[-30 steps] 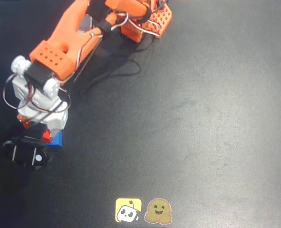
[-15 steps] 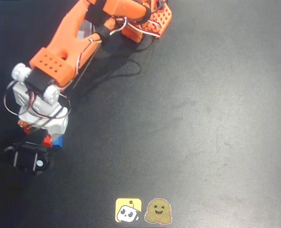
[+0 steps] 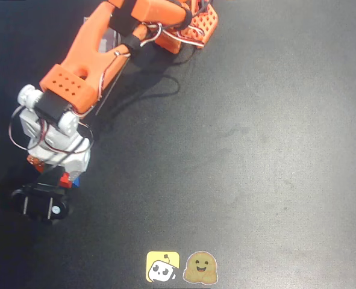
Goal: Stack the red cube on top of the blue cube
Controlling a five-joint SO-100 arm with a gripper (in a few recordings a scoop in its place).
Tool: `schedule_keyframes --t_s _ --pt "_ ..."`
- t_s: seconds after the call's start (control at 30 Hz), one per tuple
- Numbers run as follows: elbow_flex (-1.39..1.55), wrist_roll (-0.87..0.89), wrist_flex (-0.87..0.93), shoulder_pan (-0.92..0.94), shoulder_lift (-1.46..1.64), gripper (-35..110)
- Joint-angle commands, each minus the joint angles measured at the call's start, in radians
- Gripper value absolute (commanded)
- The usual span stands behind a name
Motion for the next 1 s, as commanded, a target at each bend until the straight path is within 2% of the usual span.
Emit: schedule_keyframes --t_s 0.0,0.7,0.97 --pt "-0.028 0.005 0.006 -0.003 0.011 0" --pt "-0.028 0.003 -0.021 0.002 -0.014 0" --pt "-0.031 0.003 -0.029 0.003 -0.014 6"
